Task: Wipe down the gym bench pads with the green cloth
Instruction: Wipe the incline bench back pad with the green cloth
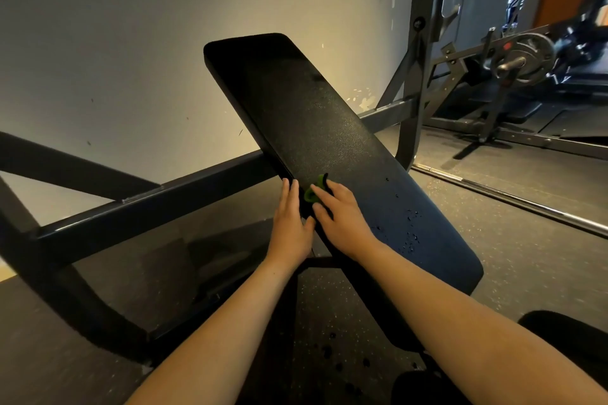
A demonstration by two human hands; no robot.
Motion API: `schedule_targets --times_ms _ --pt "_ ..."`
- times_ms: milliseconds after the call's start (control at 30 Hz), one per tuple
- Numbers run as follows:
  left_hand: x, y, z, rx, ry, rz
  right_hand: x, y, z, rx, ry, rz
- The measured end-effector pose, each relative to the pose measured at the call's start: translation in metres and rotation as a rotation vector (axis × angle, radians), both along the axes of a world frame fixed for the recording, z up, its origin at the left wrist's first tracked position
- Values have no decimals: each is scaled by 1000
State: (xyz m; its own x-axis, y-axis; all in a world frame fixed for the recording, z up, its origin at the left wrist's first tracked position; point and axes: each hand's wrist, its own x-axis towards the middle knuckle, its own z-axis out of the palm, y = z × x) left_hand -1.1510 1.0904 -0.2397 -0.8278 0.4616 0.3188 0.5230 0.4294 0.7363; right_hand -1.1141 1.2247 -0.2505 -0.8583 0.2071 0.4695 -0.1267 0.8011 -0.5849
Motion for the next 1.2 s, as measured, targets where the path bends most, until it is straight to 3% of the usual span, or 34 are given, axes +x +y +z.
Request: schedule_targets --times_ms 100,233,367,600,700,867,967,1133,1200 --pt "-9 2 9 22 -99 -100 -7 18 3 226 -80 -40" --pt "-8 24 17 153 -249 -124 -16 25 4 272 -134 -104" --pt "-13 21 -8 -80 -17 -149 -23 57 7 159 -168 -266" --pt "-27 16 -11 -158 -8 -218 -26 87 11 34 -275 -419" --pt "-30 10 -12 -164 11 -242 -26 70 12 -17 -180 -349" --pt "-24 12 -12 -97 21 -219 -11 18 -3 41 4 6" --pt "-19 15 -10 -107 36 -183 -6 22 -11 37 -3 12" --pt "-14 30 -11 -322 360 -51 -4 49 -13 18 -19 -83" --pt "-8 45 -12 -341 363 -40 -6 61 -14 18 -33 -137"
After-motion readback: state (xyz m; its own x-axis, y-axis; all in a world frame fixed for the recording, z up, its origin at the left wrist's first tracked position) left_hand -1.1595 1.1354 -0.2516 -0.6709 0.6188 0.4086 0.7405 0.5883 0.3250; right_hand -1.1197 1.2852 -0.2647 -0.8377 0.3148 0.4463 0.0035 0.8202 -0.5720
